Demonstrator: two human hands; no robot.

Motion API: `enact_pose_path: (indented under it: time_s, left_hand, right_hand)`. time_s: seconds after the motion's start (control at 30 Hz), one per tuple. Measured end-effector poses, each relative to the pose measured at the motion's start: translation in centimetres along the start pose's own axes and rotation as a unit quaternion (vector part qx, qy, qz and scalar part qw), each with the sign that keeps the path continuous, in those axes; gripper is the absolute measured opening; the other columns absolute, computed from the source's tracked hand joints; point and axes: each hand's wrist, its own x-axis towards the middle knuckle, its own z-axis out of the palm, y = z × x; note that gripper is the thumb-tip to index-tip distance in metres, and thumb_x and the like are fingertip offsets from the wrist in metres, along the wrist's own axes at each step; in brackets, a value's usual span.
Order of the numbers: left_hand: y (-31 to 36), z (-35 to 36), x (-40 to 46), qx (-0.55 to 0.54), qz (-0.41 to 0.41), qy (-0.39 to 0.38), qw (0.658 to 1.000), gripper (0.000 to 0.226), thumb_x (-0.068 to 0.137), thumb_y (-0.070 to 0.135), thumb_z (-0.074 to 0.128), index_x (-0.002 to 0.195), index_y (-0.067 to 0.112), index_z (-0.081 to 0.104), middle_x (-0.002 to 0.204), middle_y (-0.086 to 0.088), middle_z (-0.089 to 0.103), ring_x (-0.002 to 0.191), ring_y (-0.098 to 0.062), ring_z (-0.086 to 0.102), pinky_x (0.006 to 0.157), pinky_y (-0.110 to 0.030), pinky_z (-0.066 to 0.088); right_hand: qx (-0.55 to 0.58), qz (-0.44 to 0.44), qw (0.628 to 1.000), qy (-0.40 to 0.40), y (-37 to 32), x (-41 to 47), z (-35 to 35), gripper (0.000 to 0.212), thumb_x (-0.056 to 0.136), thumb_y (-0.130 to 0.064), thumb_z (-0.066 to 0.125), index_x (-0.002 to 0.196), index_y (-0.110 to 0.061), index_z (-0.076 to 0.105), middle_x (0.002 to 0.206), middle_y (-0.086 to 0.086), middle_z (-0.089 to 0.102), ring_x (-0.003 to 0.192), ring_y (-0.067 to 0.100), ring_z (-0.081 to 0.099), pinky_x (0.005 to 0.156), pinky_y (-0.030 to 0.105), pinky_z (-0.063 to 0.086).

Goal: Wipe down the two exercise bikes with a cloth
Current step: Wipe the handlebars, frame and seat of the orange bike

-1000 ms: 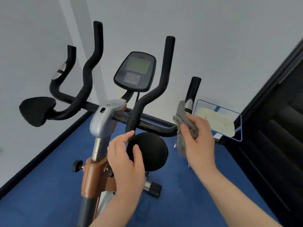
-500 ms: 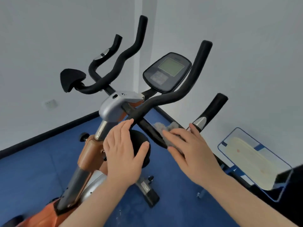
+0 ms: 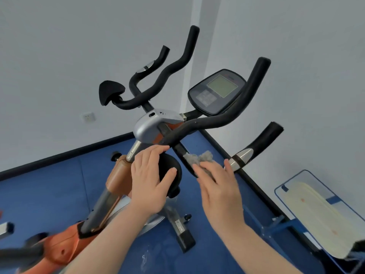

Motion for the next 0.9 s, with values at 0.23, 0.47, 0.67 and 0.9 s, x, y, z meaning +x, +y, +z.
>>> enact_pose_path:
  time_s: [0.23,0.47,0.67,0.9]
  left_hand:
    - [0.7,-0.6,0.0,-0.030,-0.019,-0.017,0.999,0.049,0.081,0.043,0.043,0.126,0.026,0.054,0.125,0.012,0.050,0.122,-0.014,0.039,0.103,-0.032,0.025]
    - [3.6,-1.1,-0.3,-0.113,0.044,0.026,0.992,0.036,0.086,0.034,0.051,0.122,0.035,0.055,0.134,0.027,0.045,0.133,0.005,0.033,0.110,-0.017,0.014]
    - [9.2,1.5,1.8,-0.191,0.085,-0.241,0.948,0.047,0.096,0.058,0.043,0.136,0.036,0.051,0.123,0.021,0.060,0.120,-0.003,0.052,0.104,-0.038,0.042]
    - [10.5,3.4,3.6,-0.200,0.013,-0.307,0.930,0.022,0.081,0.039,0.077,0.100,0.037,0.068,0.084,0.007,0.071,0.074,-0.010,0.065,0.076,-0.036,0.056]
  right_hand:
    - [0.002,0.070,0.997,0.018,-0.9,-0.1,-1.0,0.037,0.083,0.000,0.071,0.117,-0.013,0.070,0.113,-0.002,0.066,0.105,0.015,0.064,0.113,0.052,0.032]
    - [0.173,0.158,0.972,0.023,0.3,0.9,-6.2,0.033,0.088,-0.015,0.065,0.116,-0.032,0.070,0.117,-0.027,0.061,0.116,-0.001,0.055,0.097,0.008,0.038]
    - [0.253,0.196,0.944,-0.085,2.7,1.1,-9.0,0.033,0.091,-0.021,0.064,0.109,-0.050,0.066,0.107,-0.028,0.059,0.110,0.006,0.054,0.091,0.011,0.039]
    - [0.175,0.129,0.961,-0.173,7.2,1.6,-10.4,0.023,0.096,-0.046,0.044,0.114,-0.040,0.057,0.107,-0.021,0.051,0.111,0.004,0.049,0.090,0.012,0.037]
